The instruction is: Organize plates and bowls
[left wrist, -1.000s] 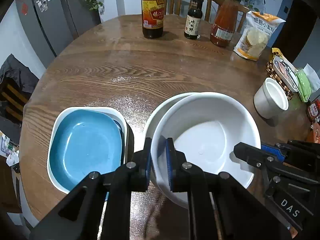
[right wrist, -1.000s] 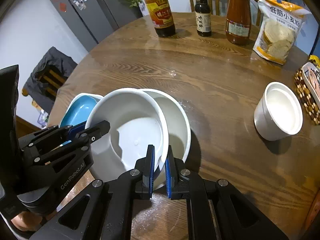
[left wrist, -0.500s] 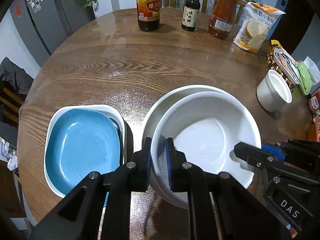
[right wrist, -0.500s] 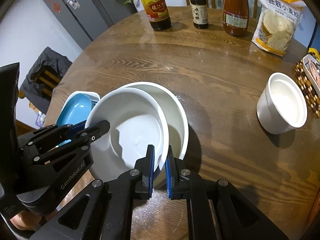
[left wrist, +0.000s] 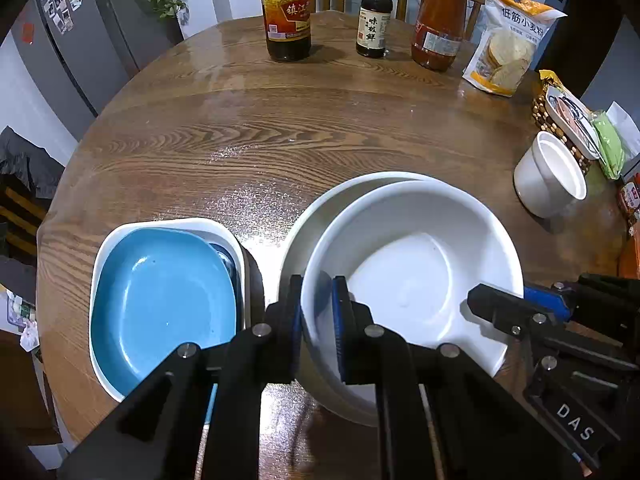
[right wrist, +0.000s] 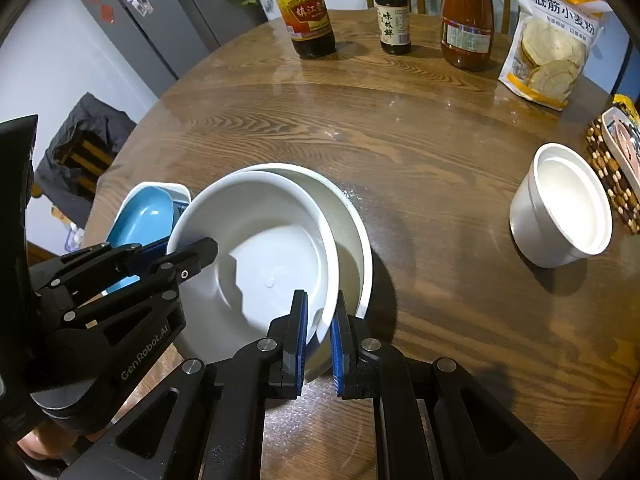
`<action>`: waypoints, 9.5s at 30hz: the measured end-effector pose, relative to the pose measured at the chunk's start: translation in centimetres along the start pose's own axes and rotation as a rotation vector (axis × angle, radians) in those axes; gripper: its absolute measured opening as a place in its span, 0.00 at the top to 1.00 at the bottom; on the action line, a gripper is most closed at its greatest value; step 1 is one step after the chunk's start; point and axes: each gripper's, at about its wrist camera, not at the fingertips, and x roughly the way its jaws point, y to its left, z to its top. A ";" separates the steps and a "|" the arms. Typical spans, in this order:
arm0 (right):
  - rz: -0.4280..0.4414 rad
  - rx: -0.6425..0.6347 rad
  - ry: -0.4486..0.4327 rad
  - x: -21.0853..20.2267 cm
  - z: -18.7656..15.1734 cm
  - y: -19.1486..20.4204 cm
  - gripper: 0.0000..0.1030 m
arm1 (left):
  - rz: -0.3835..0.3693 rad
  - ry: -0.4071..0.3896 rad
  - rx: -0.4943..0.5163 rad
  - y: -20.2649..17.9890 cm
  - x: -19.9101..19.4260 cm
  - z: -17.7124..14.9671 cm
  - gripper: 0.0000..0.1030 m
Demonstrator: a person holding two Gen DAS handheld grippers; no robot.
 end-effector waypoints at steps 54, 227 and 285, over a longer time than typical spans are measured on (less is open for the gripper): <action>-0.006 -0.003 -0.003 -0.2 0.2 -0.2 0.89 | 0.021 -0.014 0.043 -0.2 0.2 -0.1 0.85; -0.012 -0.012 -0.003 -0.1 0.3 -0.3 0.89 | 0.026 -0.015 0.065 -0.9 0.4 0.0 0.75; 0.000 0.103 -0.137 -6.0 -1.3 -4.0 0.50 | 0.022 -0.133 0.014 -2.1 -4.1 -0.1 0.29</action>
